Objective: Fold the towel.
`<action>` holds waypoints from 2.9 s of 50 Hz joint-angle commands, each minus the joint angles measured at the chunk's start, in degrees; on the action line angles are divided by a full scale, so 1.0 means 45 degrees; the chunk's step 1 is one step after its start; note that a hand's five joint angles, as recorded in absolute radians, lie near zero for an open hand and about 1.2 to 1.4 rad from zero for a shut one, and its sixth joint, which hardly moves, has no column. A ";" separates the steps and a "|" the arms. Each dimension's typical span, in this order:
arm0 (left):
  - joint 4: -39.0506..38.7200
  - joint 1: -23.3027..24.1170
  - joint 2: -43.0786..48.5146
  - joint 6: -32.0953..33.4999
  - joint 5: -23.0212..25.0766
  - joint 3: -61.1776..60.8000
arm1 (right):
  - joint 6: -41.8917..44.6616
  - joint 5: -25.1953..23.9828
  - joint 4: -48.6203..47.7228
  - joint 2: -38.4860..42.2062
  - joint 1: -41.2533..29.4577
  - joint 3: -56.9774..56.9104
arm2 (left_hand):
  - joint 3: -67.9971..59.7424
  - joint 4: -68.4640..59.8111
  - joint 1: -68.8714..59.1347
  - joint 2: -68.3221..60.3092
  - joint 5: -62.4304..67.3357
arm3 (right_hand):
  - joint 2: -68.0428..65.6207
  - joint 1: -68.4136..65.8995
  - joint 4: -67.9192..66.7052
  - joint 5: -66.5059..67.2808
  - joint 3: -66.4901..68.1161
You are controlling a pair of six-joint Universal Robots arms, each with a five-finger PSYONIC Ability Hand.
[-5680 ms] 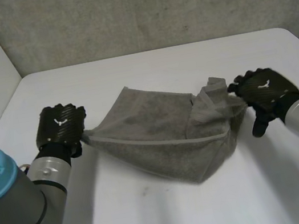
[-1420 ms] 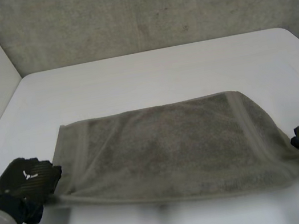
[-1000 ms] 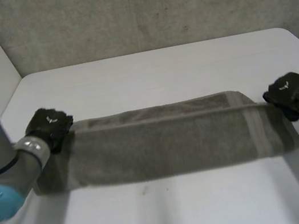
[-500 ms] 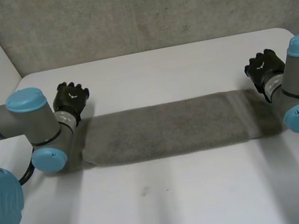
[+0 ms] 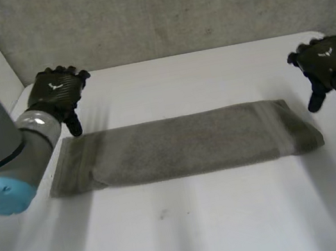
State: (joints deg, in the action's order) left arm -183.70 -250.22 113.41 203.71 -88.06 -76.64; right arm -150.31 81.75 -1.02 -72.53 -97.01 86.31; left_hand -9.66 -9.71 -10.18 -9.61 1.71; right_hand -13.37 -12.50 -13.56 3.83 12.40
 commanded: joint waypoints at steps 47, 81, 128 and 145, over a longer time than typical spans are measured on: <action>-0.3788 -0.0567 -0.2292 -0.3141 -0.0020 -0.5665 | 0.2753 -0.0297 -0.4755 0.2328 0.3936 0.2792 | -0.0085 -0.0075 0.0030 -0.0096 -0.0369 | -1.4807 -1.5000 -1.4764 1.4705 1.5023; -0.4296 -0.0547 -0.2448 -0.3122 -0.0039 -0.5899 | 0.4731 -0.0432 -0.6122 0.1664 -0.5336 0.1171 | -0.0122 -0.0112 -0.0007 -0.0134 -0.0332 | -1.4807 -1.5000 -1.4764 1.4705 1.5023; -0.3712 0.4023 0.1708 -0.3122 -0.0525 -0.1449 | -0.2203 -0.2541 -0.3856 -0.1188 -0.0278 0.5780 | -0.0571 -0.0561 -0.0456 -0.0582 0.0117 | 0.0748 0.0556 0.0792 -0.0850 -0.0533; -0.2636 0.4511 0.2239 -0.3551 -0.2149 -0.0567 | -0.1363 -0.2834 -0.4421 0.0765 0.0582 0.5839 | -0.0384 -0.0374 -0.0269 -0.0395 -0.0070 | -1.1016 -1.1209 -1.0973 1.0914 1.1232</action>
State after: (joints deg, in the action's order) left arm -195.99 -230.08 124.69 188.94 -97.32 -78.59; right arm -157.44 69.45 -19.80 -71.01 -94.53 113.21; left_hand -10.40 -10.33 -10.19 -10.40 1.70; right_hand -35.13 -30.04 -34.58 23.17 34.99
